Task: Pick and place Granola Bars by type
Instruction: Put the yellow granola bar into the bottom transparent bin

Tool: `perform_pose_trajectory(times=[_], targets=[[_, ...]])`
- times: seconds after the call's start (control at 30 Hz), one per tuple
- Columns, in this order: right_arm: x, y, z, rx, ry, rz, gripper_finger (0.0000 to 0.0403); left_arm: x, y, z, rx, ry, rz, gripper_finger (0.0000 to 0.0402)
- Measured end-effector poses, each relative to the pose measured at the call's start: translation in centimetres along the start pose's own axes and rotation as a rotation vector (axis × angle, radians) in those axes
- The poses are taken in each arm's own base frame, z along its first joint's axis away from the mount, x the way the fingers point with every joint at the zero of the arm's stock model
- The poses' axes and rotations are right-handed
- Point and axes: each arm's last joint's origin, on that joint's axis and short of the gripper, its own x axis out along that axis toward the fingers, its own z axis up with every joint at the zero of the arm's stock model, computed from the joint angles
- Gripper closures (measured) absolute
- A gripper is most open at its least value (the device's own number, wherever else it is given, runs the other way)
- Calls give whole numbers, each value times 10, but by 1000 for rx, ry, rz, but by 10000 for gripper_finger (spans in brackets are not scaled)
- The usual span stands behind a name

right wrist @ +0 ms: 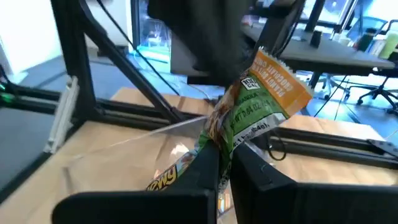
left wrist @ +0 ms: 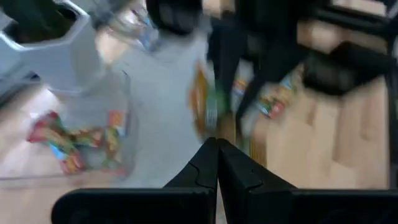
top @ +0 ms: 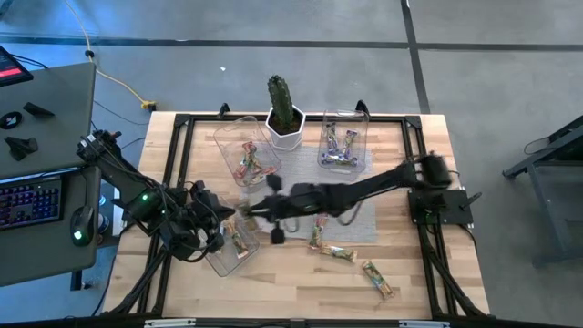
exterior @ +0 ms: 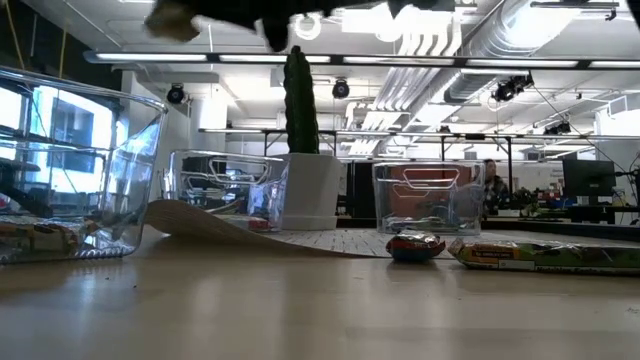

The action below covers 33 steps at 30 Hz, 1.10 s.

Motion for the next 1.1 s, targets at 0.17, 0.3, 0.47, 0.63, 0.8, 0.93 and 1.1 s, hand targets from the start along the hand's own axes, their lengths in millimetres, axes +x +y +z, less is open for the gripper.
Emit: perform_pose_trajectory(times=[0.17,0.3,0.47,0.63,0.8,0.93,1.1], targets=[[41,4,-16,2,46,-3,397,-7,12,4,-9,-66,58,401],[64,6,-32,7,121,-45,396,-8,19,2,37,-79,115,401],[79,11,-51,39,177,9,396,-9,24,0,57,-59,140,401],[81,14,-58,24,220,96,396,-9,25,-1,61,-52,143,401],[78,15,-65,-8,293,98,392,-9,24,-1,50,-45,132,401],[79,14,-64,-52,282,87,367,-9,23,-1,24,-48,129,401],[79,14,-63,-82,269,89,309,-9,23,-1,11,-43,126,401]])
